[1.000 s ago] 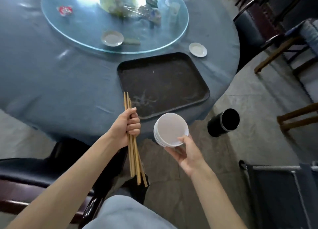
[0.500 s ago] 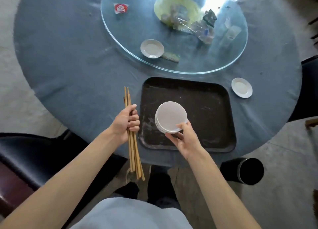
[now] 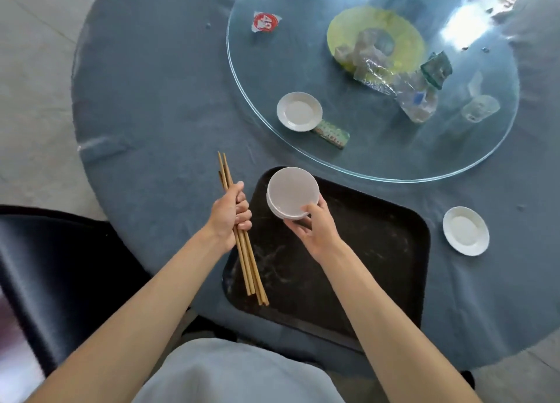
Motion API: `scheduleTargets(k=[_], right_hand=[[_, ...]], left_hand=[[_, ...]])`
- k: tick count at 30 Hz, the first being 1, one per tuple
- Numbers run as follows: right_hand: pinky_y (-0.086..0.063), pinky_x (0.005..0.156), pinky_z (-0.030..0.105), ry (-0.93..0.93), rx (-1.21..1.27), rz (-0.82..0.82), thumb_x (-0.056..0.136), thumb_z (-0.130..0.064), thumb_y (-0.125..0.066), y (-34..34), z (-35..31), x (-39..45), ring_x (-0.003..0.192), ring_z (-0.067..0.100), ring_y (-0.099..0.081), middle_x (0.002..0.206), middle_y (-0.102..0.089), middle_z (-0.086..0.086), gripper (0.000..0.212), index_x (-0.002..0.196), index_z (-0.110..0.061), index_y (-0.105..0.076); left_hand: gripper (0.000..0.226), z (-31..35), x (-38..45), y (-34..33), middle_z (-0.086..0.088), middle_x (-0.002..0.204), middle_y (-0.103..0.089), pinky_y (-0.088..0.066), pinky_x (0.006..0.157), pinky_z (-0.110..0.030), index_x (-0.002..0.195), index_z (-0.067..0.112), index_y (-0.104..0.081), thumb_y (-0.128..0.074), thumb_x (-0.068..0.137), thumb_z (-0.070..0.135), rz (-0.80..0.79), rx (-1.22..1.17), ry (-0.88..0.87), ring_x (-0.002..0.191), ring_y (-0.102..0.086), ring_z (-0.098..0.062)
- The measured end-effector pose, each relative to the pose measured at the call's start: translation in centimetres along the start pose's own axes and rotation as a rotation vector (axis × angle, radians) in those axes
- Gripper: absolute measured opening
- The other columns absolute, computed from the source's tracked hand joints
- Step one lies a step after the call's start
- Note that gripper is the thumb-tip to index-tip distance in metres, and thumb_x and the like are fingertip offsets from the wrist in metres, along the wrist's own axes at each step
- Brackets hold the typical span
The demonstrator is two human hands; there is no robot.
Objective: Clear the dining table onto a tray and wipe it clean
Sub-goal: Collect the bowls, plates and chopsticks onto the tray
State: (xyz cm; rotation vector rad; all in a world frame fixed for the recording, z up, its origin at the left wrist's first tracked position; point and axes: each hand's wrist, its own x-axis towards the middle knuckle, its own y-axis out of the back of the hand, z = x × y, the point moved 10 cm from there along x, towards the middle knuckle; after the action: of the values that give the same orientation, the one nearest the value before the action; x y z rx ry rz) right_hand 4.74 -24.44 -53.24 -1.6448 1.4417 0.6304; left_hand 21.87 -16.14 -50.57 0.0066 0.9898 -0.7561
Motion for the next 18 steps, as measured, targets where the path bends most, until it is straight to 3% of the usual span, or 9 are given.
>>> scheduleTargets(k=[8, 12, 14, 16, 18], right_hand=[[-0.064, 0.075, 0.043, -0.006, -0.012, -0.01, 0.095, -0.001, -0.057, -0.4, 0.3, 2.9, 0.118, 0.035, -0.057, 0.138, -0.049, 0.008, 0.058, 0.137, -0.041, -0.055], [-0.063, 0.08, 0.044, 0.013, -0.139, 0.014, 0.098, -0.023, -0.067, 0.3, 0.2, 1.8, 0.125, 0.033, -0.057, 0.148, -0.047, 0.008, 0.064, 0.151, -0.045, -0.038], [-0.057, 0.091, 0.043, 0.088, -0.283, 0.106, 0.1, -0.039, -0.064, 1.8, -0.8, 0.1, 0.126, 0.028, -0.057, 0.151, -0.048, 0.006, 0.062, 0.154, -0.041, -0.032], [-0.053, 0.093, 0.037, 0.242, -0.4, 0.2, 0.102, -0.048, -0.056, 3.2, -2.6, -2.4, 0.118, 0.017, -0.06, 0.145, -0.055, 0.003, 0.053, 0.15, -0.038, -0.037], [-0.052, 0.093, 0.033, 0.416, -0.462, 0.181, 0.1, -0.055, -0.051, 3.0, -4.3, -5.5, 0.112, 0.008, -0.063, 0.133, -0.064, -0.004, 0.043, 0.14, -0.042, -0.045]], left_hand=[[0.051, 0.3, 1.2, 0.9, 0.008, 0.051, -0.025, -0.029, 0.041, -0.021, 0.056, 0.029, -0.036, -0.056, 0.099, 0.048, 0.081, 0.076, -0.096, 0.041, -0.024, -0.007], [0.046, 0.8, -0.3, -0.8, 0.008, 0.053, -0.034, -0.043, 0.05, -0.022, 0.062, 0.026, -0.043, -0.057, 0.098, 0.052, 0.05, 0.226, -0.237, 0.048, -0.035, -0.007], [0.045, 1.5, -1.8, -2.3, 0.01, 0.053, -0.04, -0.048, 0.056, -0.022, 0.061, 0.028, -0.048, -0.056, 0.097, 0.054, 0.01, 0.361, -0.37, 0.053, -0.041, -0.006], [0.045, 1.8, -3.6, -4.4, 0.01, 0.056, -0.043, -0.043, 0.056, -0.026, 0.061, 0.029, -0.051, -0.055, 0.097, 0.055, -0.095, 0.439, -0.49, 0.056, -0.042, -0.01], [0.045, 1.1, -5.2, -6.0, 0.008, 0.058, -0.044, -0.036, 0.054, -0.026, 0.062, 0.028, -0.05, -0.054, 0.095, 0.058, -0.205, 0.512, -0.542, 0.056, -0.04, -0.012]])
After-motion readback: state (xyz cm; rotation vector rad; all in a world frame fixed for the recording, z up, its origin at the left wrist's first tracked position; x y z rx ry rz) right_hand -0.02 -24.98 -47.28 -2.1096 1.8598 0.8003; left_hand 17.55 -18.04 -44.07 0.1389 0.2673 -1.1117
